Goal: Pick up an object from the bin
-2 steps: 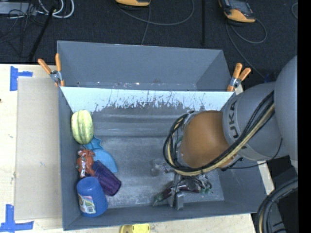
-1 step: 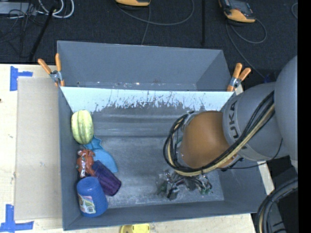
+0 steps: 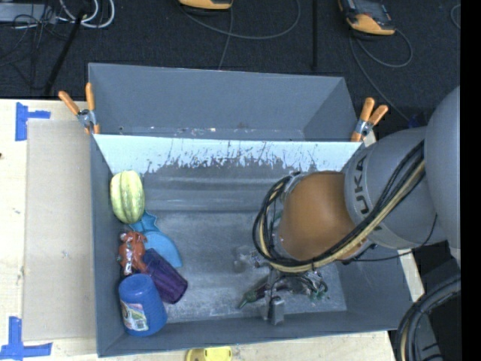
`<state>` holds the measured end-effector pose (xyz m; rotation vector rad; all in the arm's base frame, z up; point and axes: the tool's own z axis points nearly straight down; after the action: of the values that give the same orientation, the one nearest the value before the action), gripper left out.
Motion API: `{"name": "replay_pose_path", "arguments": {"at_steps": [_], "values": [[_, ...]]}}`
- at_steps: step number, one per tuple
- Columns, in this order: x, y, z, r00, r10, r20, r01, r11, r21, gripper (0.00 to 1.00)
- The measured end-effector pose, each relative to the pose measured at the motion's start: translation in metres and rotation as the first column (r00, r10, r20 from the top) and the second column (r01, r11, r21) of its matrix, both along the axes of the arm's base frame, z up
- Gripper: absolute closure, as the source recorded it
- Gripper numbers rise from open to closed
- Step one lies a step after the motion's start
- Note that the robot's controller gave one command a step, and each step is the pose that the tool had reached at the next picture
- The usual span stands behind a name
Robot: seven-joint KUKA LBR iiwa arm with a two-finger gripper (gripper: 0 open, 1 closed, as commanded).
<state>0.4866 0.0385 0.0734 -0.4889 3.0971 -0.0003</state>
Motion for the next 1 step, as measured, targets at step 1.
{"name": "replay_pose_path", "arguments": {"at_steps": [1], "values": [[-0.0014,0.0,-0.0003,1.0,0.002,-0.005,-0.002,1.0,0.0,1.0]]}}
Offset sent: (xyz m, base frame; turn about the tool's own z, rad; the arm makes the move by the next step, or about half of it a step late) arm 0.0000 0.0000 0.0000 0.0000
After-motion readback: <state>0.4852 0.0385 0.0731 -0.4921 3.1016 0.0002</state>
